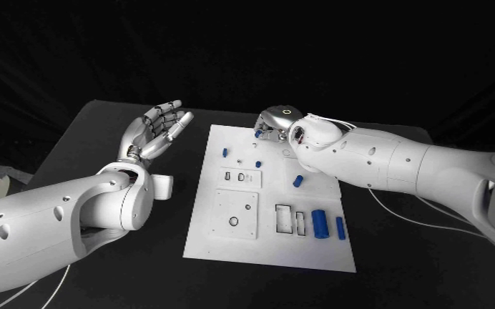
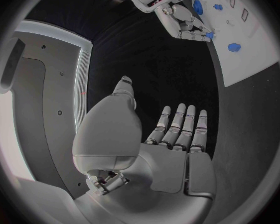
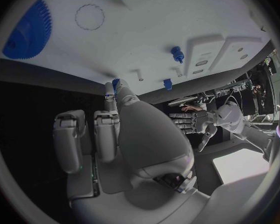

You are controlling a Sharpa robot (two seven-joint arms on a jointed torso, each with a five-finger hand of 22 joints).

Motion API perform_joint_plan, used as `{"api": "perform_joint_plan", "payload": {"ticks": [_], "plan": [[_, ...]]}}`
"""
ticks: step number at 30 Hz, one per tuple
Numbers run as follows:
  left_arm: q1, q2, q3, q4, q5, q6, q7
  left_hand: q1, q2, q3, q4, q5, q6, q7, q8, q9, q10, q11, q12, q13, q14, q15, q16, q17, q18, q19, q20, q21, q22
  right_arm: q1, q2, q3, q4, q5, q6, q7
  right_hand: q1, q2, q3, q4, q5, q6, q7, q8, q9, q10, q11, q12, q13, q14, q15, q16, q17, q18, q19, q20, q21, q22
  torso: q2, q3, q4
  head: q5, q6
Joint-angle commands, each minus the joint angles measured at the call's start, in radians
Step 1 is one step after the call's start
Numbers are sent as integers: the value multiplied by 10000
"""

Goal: Assemble the parts on the task board

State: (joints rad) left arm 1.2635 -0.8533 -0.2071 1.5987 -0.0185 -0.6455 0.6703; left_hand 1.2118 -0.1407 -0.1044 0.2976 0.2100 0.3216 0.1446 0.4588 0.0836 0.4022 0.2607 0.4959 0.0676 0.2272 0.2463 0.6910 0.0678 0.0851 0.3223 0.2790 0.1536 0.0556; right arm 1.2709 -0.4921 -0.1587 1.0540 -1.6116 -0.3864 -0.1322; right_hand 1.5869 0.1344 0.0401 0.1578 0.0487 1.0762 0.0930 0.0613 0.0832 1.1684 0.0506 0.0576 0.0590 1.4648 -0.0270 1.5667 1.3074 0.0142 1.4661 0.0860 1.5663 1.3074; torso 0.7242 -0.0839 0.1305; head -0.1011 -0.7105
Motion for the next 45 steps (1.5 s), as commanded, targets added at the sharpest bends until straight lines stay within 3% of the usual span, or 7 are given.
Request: {"api": "perform_joint_plan", "payload": {"ticks": [1, 8, 15, 22, 31, 43, 45], "plan": [[15, 26, 7, 9, -12, 61, 64, 6, 68, 62, 24, -54, 35, 1507, 46, -12, 49, -5, 39, -17, -22, 29, 35, -15, 164, -57, 3, -36, -14, -23, 35, -17, -36, -77, 391, -56, -9, 49, 3, 84, 36, 12, 7, 56, 67, -71, -7, 15, 3, 1060, 38, 41, 2634, -142, 1047, 16, 45, 2634, 4, 0, 3, -4, 4], [15, 33, 7, 3, -12, 61, 52, 6, 68, 62, 24, -54, 35, 1507, 46, -12, 49, -5, 39, -17, -22, 29, 35, -15, 164, -57, 3, -36, -14, -23, 64, -17, -59, -92, 505, -131, -32, -80, 48, 191, 32, -277, -20, -15, -11, -360, 21, 0, -5, 1060, 70, 41, 2634, -142, 1047, 35, 45, 2634, 1, -7, 0, -20, 24], [15, 49, 7, -19, -12, 76, 40, 6, 68, 62, 24, -54, 35, 1507, 46, -12, 49, -5, 39, -17, -22, 29, 35, -15, 164, -57, 3, -36, -14, -23, 40, -17, -14, -62, 386, -298, -594, -834, -335, 596, 20, -2754, -184, 11, -219, -1762, 562, 18, 13, 1060, 657, 41, 2634, -142, 1047, 411, 45, 2634, -1, -1, 4, -16, 38], [15, 121, 6, -138, -12, 86, 40, 6, 68, 62, 24, -54, 35, 1507, 46, -12, 49, -5, 39, -17, -22, 29, 35, -15, 164, -57, 3, -36, -14, -29, -172, -19, 249, 330, -913, -194, -1275, -1222, -758, 809, -18, -5209, -165, -124, -314, -2687, 750, 27, 28, 1060, 651, 41, 2634, -142, 1047, 559, 45, 2634, -3, 7, 1, -7, 72], [11, 348, -1, -425, -12, 131, 32, 9, 108, 92, 23, -69, 24, 1507, 54, -39, 36, -3, 47, -20, -36, 33, 48, -17, 167, -78, 9, -29, -15, 90, -1494, -20, 1685, 2928, -2441, 648, -1457, -1051, -724, 894, -7, -4196, 190, 103, -143, -2204, 647, 271, 129, 1060, 510, 41, 2634, -142, 1047, 488, 45, 2634, -15, 13, -21, 2, 142], [-49, 939, -11, -1140, -17, 328, 69, 33, 198, 148, 17, -84, 14, 1508, 63, -60, 31, -1, 59, -20, -61, 33, 51, -21, 168, -126, 10, -38, -21, 459, -3946, -61, 3934, 6852, -1544, 1296, -1681, -963, -754, 742, 91, -2887, 322, 233, 53, 260, 81, 2402, 1444, 773, 278, -117, 1721, -142, 1047, 279, 45, 2634, -118, 62, -252, -218, 73], [-68, 1011, -12, -1222, -19, 370, 72, 38, 214, 159, 17, -88, 10, 1508, 62, -64, 29, -1, 61, -20, -65, 33, 52, -21, 168, -133, 10, -40, -22, 462, -4082, -76, 4040, 7064, -1393, 1369, -1844, -682, -675, 626, 274, -2776, 279, 152, 73, -1460, -104, 4572, 3649, 572, 135, -224, 1331, -142, 1047, -11, 45, 2634, -123, 73, -272, -291, 69]]}}
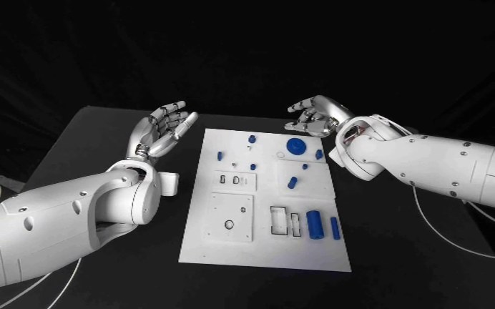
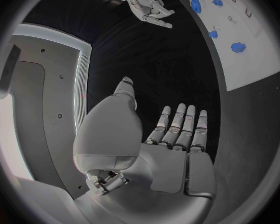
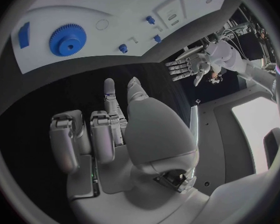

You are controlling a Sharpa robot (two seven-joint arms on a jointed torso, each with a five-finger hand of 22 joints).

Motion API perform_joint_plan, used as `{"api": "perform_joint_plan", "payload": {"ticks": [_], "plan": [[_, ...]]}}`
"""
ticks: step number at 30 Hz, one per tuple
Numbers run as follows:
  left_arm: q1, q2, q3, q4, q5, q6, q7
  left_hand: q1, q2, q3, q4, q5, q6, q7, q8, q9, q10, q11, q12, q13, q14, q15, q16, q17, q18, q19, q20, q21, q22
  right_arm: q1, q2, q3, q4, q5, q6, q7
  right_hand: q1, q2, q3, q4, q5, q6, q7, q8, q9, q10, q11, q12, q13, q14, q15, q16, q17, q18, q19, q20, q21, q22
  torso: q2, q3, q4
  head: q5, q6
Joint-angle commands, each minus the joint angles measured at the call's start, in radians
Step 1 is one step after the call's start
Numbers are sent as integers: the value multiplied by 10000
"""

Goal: Assemble the parts on the task board

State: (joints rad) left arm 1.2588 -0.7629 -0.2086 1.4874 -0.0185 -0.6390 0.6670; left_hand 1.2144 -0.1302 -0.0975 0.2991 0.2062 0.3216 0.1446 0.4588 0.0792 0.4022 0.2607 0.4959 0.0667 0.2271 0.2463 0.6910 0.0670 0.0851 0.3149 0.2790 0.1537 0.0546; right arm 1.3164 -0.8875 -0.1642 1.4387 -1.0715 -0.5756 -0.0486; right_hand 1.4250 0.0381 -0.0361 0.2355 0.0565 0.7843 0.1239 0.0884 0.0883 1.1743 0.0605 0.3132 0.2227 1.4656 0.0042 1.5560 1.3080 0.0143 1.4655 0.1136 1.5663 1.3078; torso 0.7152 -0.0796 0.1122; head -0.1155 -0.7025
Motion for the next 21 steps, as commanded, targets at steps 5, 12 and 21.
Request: {"api": "perform_joint_plan", "payload": {"ticks": [5, 12, 21], "plan": [[-70, 286, 3, -289, -27, 425, 105, 32, 174, 131, 0, -67, -16, 1509, 49, -38, 13, 0, 64, -12, -89, 35, 52, -15, 166, -103, 11, -52, -18, -21, -410, -73, 388, 1934, 853, 627, -738, 195, -90, -164, 195, 4, -152, -178, 44, -1139, -284, 9403, 9496, 397, -242, -148, 1066, -28, 692, -177, -230, 2318, -39, 61, -137, -422, -13], [-98, 362, 2, -377, -34, 506, 103, 40, 201, 148, -1, -73, -25, 1510, 46, -44, 5, 2, 65, -13, -101, 36, 52, -16, 165, -117, 11, -55, -20, -120, -516, -109, 328, 1807, 838, 605, -1193, 182, -151, -261, 496, 177, -345, -150, 237, 3965, -387, 12576, 13481, 1052, -304, 148, 2628, -143, 1053, -274, 45, 2630, -47, 53, -177, -580, -69], [-105, 358, 3, -380, -36, 551, 103, 44, 220, 160, -2, -77, -30, 1510, 46, -49, -1, 2, 66, -13, -109, 36, 51, -16, 165, -127, 11, -57, -21, -369, -197, -128, -212, 541, 570, 171, -1693, -68, -282, -308, 715, 430, -78, -91, 559, 3965, -233, 12576, 13481, 1052, -158, 148, 2628, -143, 1053, -166, 45, 2630, -46, 54, -180, -604, -134]]}}
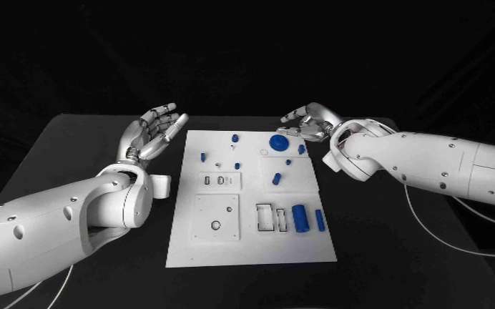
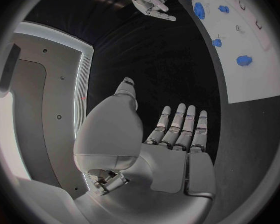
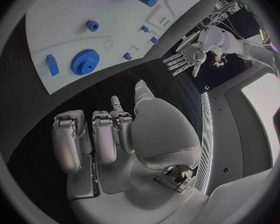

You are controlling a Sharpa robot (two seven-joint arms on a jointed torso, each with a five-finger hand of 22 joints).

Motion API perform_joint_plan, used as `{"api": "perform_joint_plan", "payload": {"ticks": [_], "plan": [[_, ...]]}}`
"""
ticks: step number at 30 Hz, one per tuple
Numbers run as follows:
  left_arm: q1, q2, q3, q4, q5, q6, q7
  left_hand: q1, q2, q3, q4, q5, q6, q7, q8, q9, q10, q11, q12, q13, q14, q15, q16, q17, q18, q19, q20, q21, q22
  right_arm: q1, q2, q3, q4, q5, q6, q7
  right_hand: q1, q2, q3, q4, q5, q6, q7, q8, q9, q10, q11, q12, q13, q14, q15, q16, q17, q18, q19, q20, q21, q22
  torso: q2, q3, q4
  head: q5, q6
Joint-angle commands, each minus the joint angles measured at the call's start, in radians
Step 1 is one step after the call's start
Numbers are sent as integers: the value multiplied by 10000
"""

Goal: Assemble the parts on the task board

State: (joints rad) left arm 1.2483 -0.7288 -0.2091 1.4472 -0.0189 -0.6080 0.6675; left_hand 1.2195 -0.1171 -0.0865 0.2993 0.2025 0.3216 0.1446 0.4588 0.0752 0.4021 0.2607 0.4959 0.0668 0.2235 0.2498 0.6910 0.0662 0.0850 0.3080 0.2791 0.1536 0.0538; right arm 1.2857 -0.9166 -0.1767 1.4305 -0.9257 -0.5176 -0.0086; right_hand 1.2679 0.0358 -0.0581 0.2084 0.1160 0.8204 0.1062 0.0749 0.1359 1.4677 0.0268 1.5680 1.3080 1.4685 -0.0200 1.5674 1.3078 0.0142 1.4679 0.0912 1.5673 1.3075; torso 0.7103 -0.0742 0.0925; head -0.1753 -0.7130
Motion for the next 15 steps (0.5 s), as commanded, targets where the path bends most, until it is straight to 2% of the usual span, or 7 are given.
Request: {"api": "perform_joint_plan", "payload": {"ticks": [1, 5, 10, 12, 15], "plan": [[0, 14, 7, 29, -33, 244, 98, -5, 115, 64, -4, -46, -35, 1510, 47, -14, -7, 3, 67, -15, -84, 1, 51, -9, 165, -67, 9, -58, -14, -92, 141, -4, -191, -1164, -15, -327, -129, -95, -50, -77, 265, 96, 176, 57, 138, 1031, 158, 28, 2628, 1023, 126, 34, 2630, -142, 1029, 96, 35, 2633, 8, 1, 21, -6, -34], [0, -15, 7, 67, -33, 250, 95, -5, 119, 67, -4, -47, -35, 1510, 48, -16, -8, 3, 67, -15, -86, 1, 51, -9, 165, -68, 9, -58, -14, -184, 310, -4, -410, -2151, 3, -781, 1, -245, 97, -325, 928, 240, 305, 200, 353, 1031, 294, 28, 2628, 1023, 245, 34, 2630, -142, 1029, 207, 35, 2633, 3, -3, 10, 15, -46], [0, -70, 8, 111, -33, 248, 96, -5, 119, 67, -4, -47, -35, 1510, 48, -16, -8, 3, 67, -15, -86, 1, 51, -9, 165, -68, 9, -58, -14, -270, 514, -3, -679, -3219, -22, -1365, 164, -526, 383, -671, 2146, 352, 297, 383, 618, 1031, 371, 28, 2628, 1023, 300, 34, 2630, -142, 1029, 280, 35, 2633, -10, -6, 18, 4, -89], [0, -88, 8, 120, -33, 245, 98, -5, 119, 67, -4, -47, -35, 1510, 48, -16, -8, 3, 67, -15, -86, 1, 51, -9, 165, -68, 9, -58, -14, -291, 586, -3, -774, -3527, 13, -1560, 131, -648, 469, -727, 2410, 343, 305, 420, 697, 1031, 390, 28, 2628, 1023, 310, 34, 2630, -142, 1029, 299, 35, 2633, -15, -7, 19, 1, -95], [0, -103, 8, 124, -33, 242, 97, -5, 119, 67, -4, -47, -35, 1510, 48, -16, -8, 3, 67, -15, -86, 1, 51, -9, 165, -68, 9, -58, -14, -307, 688, -2, -913, -3817, 72, -1755, 106, -765, 575, -779, 2586, 342, 296, 459, 778, 1031, 404, 28, 2628, 1023, 316, 34, 2630, -142, 1029, 306, 35, 2633, -22, 0, 4, 21, -108]]}}
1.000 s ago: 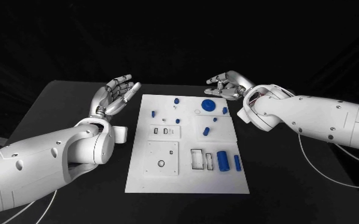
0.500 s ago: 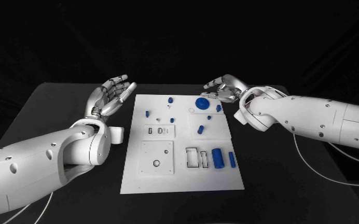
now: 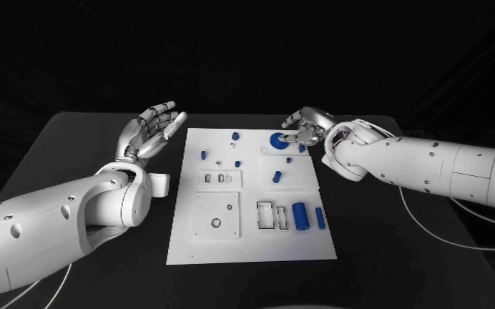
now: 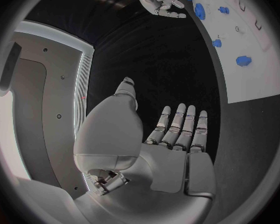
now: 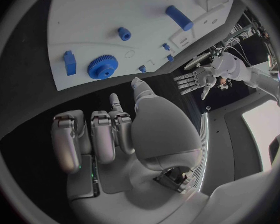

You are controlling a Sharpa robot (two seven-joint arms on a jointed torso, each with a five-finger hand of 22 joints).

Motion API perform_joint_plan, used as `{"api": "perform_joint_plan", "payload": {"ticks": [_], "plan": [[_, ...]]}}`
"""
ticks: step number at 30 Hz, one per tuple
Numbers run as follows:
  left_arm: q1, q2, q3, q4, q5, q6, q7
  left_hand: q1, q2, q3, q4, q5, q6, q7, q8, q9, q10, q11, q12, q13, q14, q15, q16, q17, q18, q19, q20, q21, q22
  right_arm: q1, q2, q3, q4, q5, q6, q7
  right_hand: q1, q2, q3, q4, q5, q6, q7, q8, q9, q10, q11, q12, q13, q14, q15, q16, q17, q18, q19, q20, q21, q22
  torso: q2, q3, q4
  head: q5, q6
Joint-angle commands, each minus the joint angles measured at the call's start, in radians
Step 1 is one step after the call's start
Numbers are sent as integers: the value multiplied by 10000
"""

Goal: Assemble the parts on the task board

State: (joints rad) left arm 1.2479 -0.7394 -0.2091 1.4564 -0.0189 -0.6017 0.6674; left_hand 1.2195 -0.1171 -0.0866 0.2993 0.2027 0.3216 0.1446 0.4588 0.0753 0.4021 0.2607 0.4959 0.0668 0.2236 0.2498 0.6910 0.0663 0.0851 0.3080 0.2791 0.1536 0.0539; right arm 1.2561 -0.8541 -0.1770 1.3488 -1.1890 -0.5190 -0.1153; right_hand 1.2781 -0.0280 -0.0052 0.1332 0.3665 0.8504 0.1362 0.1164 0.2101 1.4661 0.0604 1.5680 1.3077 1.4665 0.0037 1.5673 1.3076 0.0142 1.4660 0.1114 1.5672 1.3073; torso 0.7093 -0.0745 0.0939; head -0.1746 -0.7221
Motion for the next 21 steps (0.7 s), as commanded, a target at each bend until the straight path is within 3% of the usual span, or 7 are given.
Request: {"api": "perform_joint_plan", "payload": {"ticks": [1, 21], "plan": [[4, 1, 8, 31, -33, 180, 96, -5, 119, 67, -4, -50, -35, 1511, 48, -17, -8, 3, 67, -16, -86, 1, 51, -10, 164, -68, 9, -58, -15, -15, 102, 2, -151, -1261, 112, -750, 0, -159, 78, -41, 111, 55, -6, 61, 61, 1047, 72, 28, 2631, 1043, 80, 35, 2632, -142, 1048, 107, 36, 2635, -16, 2, -4, 8, -14], [2, -80, 7, 45, -47, 173, 105, -9, 187, 102, -7, -64, -40, 1510, 58, -28, -18, 3, 74, -15, -104, 2, 56, -10, 164, -82, 9, -55, -16, -30, 800, 6, -842, -1986, 859, -1537, 35, -255, 424, -155, -27, 213, 2, 200, 260, 1047, 119, 28, 2631, 1043, 104, 35, 2632, -142, 1048, 129, 36, 2635, -20, -6, 21, 34, -18]]}}
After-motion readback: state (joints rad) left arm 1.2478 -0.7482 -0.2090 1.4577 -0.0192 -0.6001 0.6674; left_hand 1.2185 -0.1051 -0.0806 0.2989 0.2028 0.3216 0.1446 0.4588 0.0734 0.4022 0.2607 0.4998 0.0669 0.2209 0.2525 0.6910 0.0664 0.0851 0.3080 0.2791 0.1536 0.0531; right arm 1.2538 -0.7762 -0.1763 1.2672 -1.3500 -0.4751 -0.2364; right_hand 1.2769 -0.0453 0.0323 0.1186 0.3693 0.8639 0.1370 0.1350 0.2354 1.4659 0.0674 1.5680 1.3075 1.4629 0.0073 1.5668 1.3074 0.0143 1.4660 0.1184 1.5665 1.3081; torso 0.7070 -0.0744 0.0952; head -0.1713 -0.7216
